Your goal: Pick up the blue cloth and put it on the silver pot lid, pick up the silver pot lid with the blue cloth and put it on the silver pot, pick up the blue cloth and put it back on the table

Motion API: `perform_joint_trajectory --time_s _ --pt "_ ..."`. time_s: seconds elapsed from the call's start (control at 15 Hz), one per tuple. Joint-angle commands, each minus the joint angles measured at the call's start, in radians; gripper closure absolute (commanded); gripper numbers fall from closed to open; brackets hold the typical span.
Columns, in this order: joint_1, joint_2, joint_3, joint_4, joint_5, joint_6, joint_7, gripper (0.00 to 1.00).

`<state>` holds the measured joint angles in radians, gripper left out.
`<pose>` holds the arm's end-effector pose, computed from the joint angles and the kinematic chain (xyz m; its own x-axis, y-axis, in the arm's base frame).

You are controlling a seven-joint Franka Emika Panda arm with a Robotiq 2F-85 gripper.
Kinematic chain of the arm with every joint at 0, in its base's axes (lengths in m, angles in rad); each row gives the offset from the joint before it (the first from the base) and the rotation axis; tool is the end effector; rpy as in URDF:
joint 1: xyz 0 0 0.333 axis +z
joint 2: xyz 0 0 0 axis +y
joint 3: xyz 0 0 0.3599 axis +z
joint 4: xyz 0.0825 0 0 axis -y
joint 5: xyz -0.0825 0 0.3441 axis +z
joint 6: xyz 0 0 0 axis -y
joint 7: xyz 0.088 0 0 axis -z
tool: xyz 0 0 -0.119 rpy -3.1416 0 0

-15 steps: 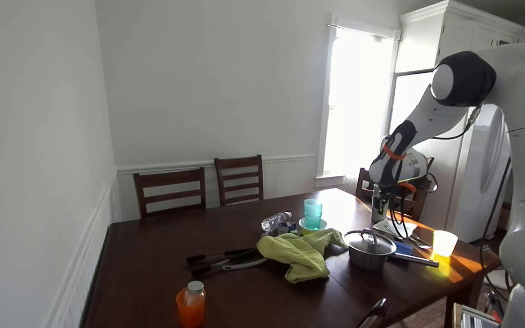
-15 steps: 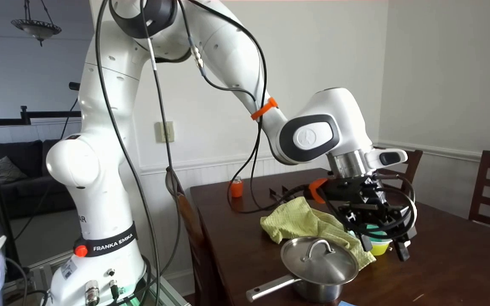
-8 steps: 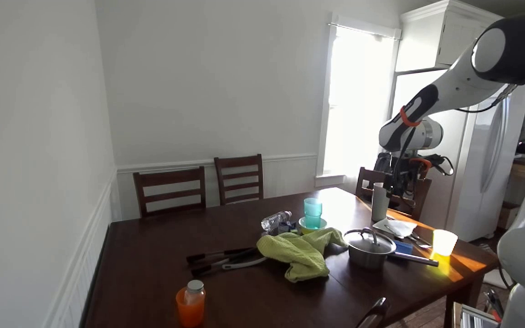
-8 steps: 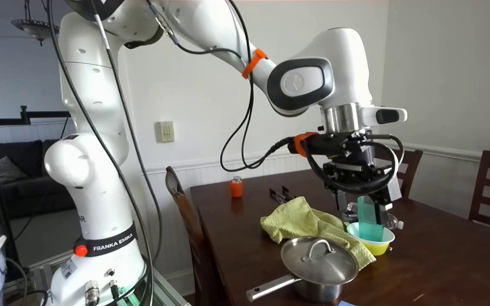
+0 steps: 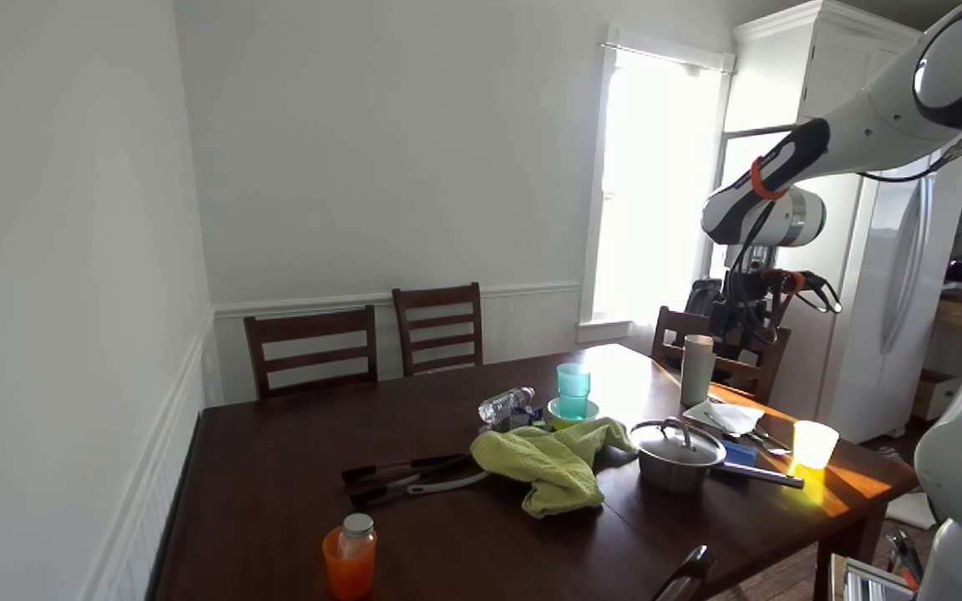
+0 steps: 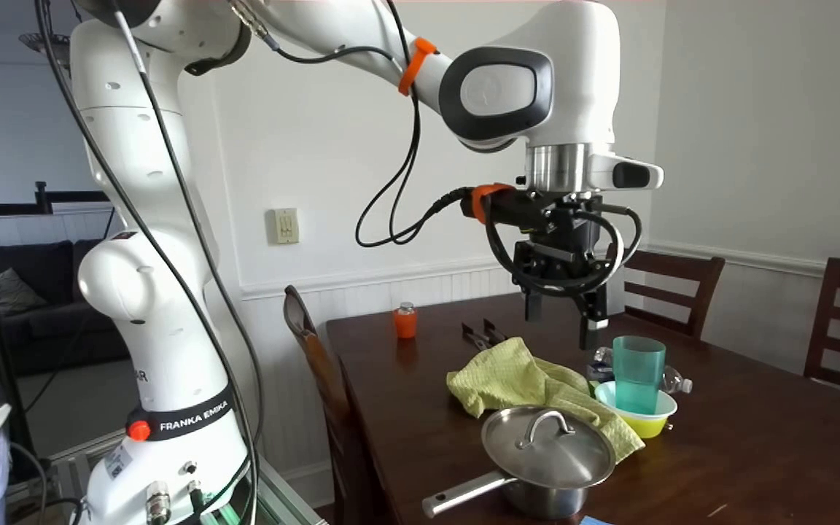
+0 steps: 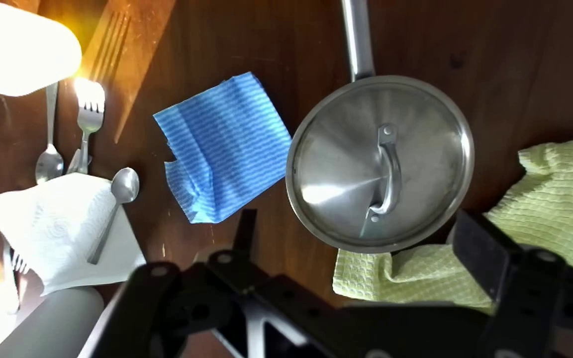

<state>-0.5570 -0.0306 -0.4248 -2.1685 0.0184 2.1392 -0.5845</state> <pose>0.2743 -0.4115 0.4598 0.9181 -0.3960 0.0142 -0.3956 -0.9181 -0.0243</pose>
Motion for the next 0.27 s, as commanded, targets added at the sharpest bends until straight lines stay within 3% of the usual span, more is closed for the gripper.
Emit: perform_joint_trajectory --time_s 0.0,0.2 --pt "0.026 0.0 -0.024 0.002 -0.001 -0.003 0.001 0.0" --pt "0.028 0.001 -0.025 0.004 0.0 -0.006 0.001 0.0"
